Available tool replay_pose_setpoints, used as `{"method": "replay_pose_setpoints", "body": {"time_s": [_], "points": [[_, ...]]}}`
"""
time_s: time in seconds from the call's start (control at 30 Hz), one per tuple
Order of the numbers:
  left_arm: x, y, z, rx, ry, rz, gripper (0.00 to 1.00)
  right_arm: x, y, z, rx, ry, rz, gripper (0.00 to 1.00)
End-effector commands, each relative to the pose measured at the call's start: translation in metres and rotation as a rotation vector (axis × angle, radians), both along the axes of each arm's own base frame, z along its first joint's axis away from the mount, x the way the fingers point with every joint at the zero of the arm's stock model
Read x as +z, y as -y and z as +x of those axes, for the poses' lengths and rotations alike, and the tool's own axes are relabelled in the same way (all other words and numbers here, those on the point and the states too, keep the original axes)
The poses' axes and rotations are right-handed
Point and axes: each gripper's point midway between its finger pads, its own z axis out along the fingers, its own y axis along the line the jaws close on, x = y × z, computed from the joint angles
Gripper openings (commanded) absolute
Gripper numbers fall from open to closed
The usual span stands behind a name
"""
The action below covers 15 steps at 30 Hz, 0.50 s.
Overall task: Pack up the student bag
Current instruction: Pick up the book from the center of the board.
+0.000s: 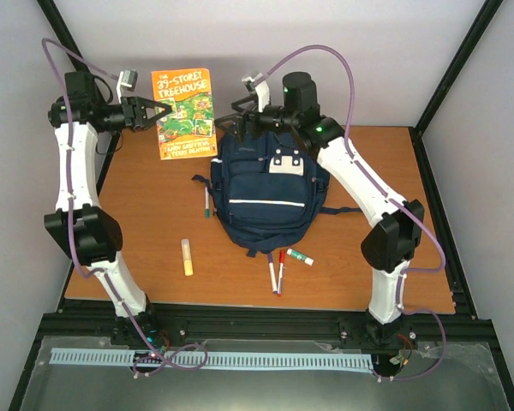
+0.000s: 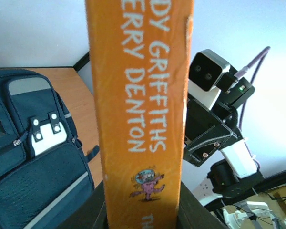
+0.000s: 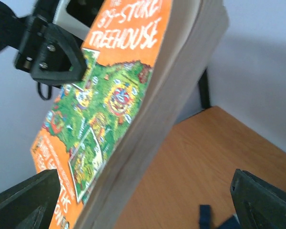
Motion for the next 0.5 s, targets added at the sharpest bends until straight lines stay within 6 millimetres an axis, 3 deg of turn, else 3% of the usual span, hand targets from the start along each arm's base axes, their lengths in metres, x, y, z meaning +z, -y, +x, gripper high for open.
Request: {"method": "replay_pose_setpoints", "body": {"time_s": [0.0, 0.47], "points": [[0.022, 0.008, -0.029, -0.115, 0.018, -0.139, 0.01, 0.018, -0.017, -0.018, 0.161, -0.080, 0.120, 1.00], [0.031, 0.011, -0.042, -0.152, 0.040, -0.190, 0.01, -0.024, -0.047, -0.013, 0.172, -0.227, 0.113, 1.00]]}}
